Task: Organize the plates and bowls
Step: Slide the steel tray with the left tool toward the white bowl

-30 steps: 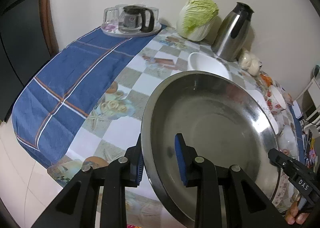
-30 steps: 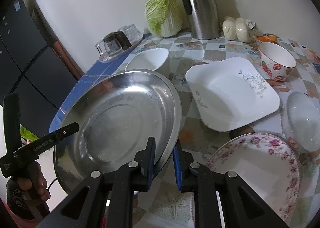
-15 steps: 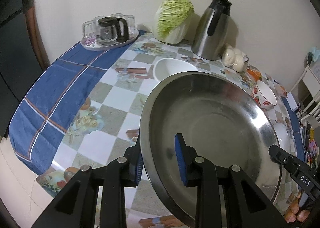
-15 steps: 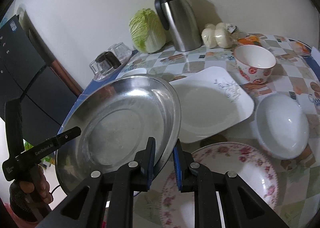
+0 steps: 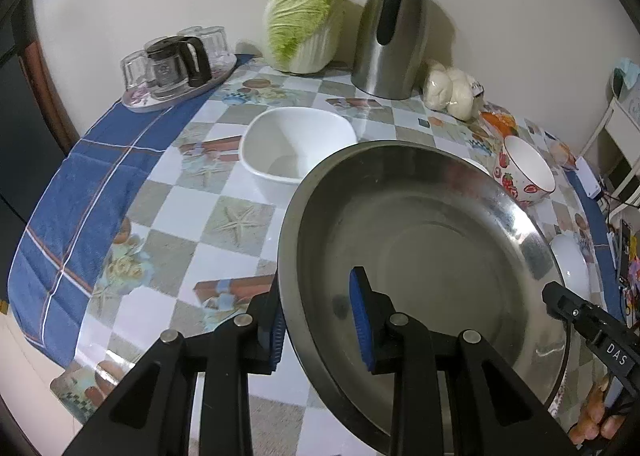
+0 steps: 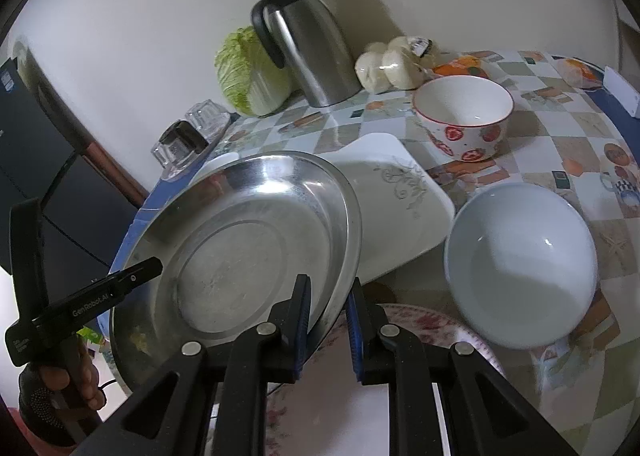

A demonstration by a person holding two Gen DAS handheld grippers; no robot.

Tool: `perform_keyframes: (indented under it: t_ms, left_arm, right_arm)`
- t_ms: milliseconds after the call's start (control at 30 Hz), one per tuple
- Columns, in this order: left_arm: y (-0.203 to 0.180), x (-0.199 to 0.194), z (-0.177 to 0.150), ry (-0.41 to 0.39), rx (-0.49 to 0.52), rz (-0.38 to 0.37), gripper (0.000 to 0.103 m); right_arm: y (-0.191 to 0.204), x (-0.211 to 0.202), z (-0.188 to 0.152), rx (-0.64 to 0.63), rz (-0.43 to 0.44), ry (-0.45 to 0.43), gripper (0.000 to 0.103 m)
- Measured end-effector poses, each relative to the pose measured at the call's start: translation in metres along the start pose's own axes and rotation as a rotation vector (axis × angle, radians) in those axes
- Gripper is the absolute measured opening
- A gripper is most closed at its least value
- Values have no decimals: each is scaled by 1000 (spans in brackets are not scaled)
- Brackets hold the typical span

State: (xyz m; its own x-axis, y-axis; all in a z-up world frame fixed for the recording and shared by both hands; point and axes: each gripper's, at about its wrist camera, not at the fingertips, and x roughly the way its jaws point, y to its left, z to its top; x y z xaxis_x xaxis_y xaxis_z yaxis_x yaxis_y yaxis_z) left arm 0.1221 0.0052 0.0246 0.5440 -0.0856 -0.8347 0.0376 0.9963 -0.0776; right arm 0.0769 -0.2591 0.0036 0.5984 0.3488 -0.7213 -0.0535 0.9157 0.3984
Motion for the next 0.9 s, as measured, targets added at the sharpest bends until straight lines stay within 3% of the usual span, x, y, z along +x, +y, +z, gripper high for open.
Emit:
perform_keyframes:
  t_ms: [900]
  left_arm:
    - [-33, 66, 46, 21, 74, -32, 30]
  right_arm:
    - [-38, 40, 35, 28, -95, 5, 20]
